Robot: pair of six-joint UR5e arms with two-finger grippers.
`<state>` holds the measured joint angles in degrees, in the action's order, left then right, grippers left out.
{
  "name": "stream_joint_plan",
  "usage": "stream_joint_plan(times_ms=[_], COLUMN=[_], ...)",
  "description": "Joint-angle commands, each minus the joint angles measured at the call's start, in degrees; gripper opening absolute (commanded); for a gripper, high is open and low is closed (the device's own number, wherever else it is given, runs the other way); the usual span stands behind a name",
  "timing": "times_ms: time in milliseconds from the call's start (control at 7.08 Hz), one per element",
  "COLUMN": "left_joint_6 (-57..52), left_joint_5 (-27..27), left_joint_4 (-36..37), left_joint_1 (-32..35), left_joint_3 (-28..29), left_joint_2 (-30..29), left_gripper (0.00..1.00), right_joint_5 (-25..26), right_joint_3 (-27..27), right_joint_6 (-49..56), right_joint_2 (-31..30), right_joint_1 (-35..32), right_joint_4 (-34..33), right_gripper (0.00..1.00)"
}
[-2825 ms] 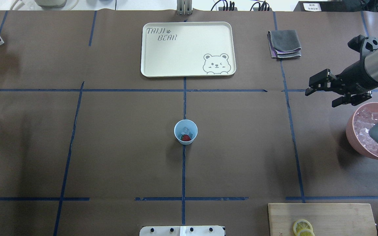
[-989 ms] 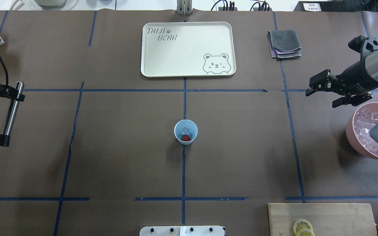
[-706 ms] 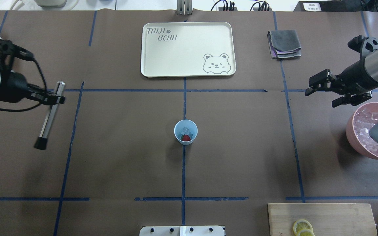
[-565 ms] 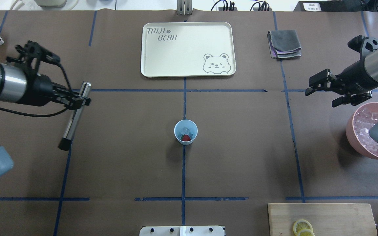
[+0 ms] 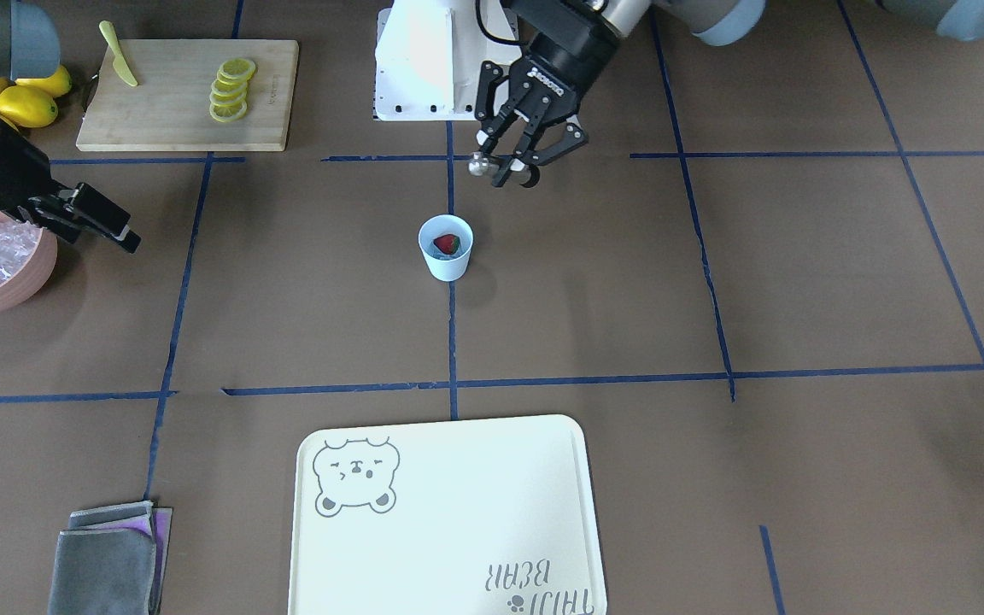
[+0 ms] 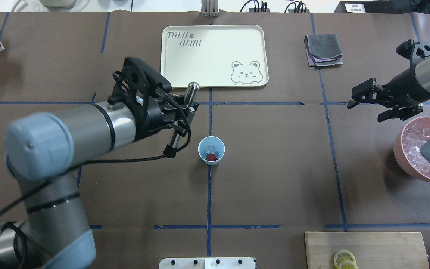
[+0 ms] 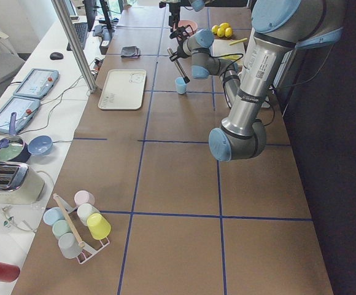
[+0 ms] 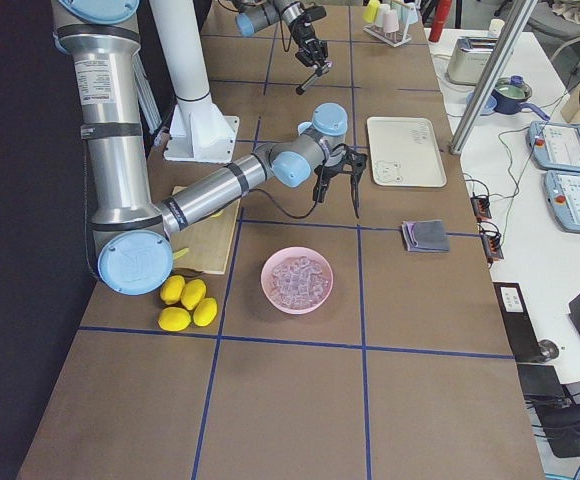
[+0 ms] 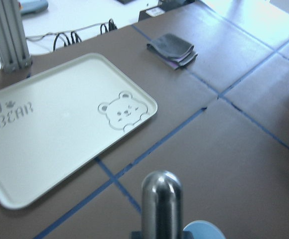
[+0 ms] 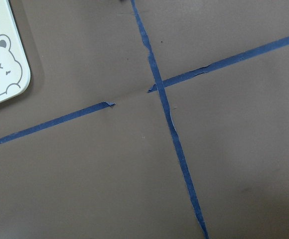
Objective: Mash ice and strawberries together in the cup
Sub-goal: 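Carry the muddler with the left gripper and lower it into the cup, then press the muddler down into the cup contents with the left gripper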
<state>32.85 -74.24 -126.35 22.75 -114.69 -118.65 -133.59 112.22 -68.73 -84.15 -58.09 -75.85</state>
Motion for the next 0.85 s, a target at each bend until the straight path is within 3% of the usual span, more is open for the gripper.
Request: stream_joint_plan(times_ms=[0,141,283,706], left_joint_6=[-6.2,-6.3,-6.4,-6.4], left_joint_5=[17.7,18.8,19.5,19.5], left_joint_4=[-14.5,-22.5,-23.9,-24.2], left_joint_1=[-7.5,-7.5,-7.6,-7.6], left_joint_3=[8.0,14.8,17.8,18.5], left_joint_2=[-1.6,-3.6,-6.6,-7.5], left_gripper=[0.00,0.00,0.00,0.00], right_joint_5=[-0.2,-0.3,-0.4,-1.0], right_joint_3=[0.1,0.3,0.7,0.8], right_joint_6=[0.0,0.0,0.0,0.0], right_joint_2=[0.0,0.0,0.0,0.0], right_joint_1=[0.0,-0.1,-0.3,-1.0], right_joint_4=[0.0,0.0,0.0,-0.2], right_gripper=[1.00,1.00,1.00,1.00])
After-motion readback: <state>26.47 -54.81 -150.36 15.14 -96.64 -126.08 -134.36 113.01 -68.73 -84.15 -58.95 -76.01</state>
